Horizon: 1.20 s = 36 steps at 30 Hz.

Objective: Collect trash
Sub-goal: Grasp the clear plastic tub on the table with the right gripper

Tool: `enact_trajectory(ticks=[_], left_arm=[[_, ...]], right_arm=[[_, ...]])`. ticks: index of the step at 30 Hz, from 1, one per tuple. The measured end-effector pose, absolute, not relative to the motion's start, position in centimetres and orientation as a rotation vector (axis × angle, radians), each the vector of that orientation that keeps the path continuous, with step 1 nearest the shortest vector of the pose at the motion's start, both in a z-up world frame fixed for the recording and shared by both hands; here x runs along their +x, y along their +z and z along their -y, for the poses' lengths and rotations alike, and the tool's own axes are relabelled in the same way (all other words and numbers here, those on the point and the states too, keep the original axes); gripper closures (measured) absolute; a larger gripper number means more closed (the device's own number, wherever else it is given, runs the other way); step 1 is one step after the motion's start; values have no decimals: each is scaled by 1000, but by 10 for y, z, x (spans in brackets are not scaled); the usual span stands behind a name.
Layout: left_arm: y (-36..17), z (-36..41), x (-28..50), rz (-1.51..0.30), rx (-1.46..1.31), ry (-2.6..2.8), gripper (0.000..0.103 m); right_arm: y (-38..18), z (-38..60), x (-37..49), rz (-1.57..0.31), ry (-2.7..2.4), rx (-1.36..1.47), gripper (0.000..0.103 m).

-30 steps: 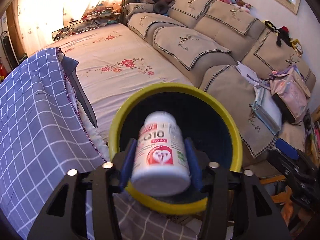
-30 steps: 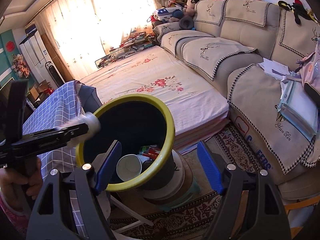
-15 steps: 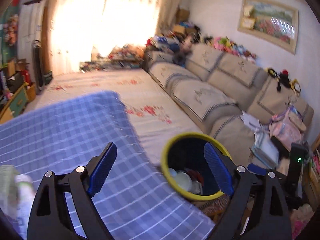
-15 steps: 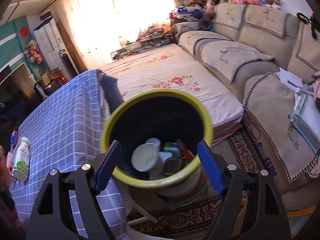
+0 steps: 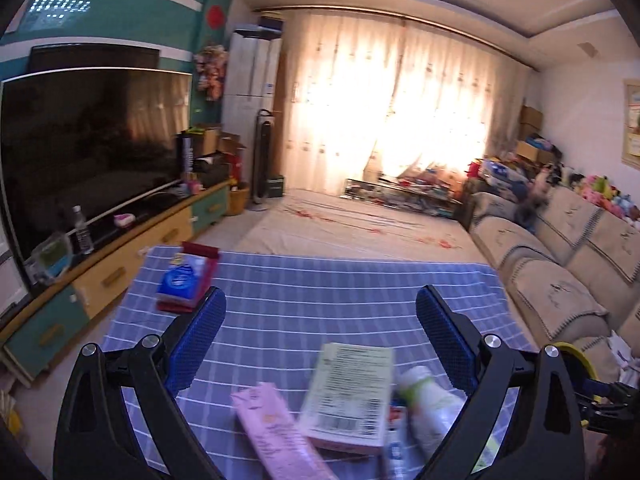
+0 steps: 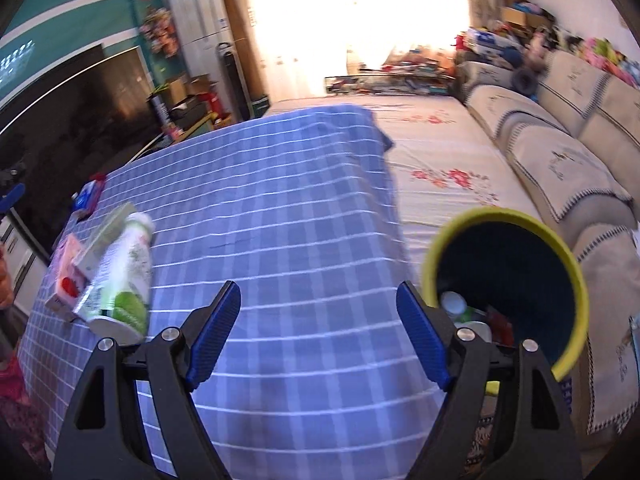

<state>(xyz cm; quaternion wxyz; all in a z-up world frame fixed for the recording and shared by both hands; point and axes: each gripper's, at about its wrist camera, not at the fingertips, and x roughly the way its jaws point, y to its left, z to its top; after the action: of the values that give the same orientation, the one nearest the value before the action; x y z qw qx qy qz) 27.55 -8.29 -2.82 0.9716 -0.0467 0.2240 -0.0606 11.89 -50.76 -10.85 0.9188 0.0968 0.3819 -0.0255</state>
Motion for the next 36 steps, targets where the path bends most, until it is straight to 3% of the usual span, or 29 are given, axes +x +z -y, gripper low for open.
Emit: enact_trajectory(ticks=[9,25,28,36], left_arm=[[-77,1,299,-501,-211,59,9],[-86,14,299,-490,-222,56,9],[-88,15,300,-496,-229,58,9],[-94,15,305,-506,-220,59,9]], right_arm=[[-90,404,137,-726,147,108,27],[-136,341,159,-825,181,38,28],[-141,342,161,-843,192,47,53],[-102,357,143,-728,175,45,54]])
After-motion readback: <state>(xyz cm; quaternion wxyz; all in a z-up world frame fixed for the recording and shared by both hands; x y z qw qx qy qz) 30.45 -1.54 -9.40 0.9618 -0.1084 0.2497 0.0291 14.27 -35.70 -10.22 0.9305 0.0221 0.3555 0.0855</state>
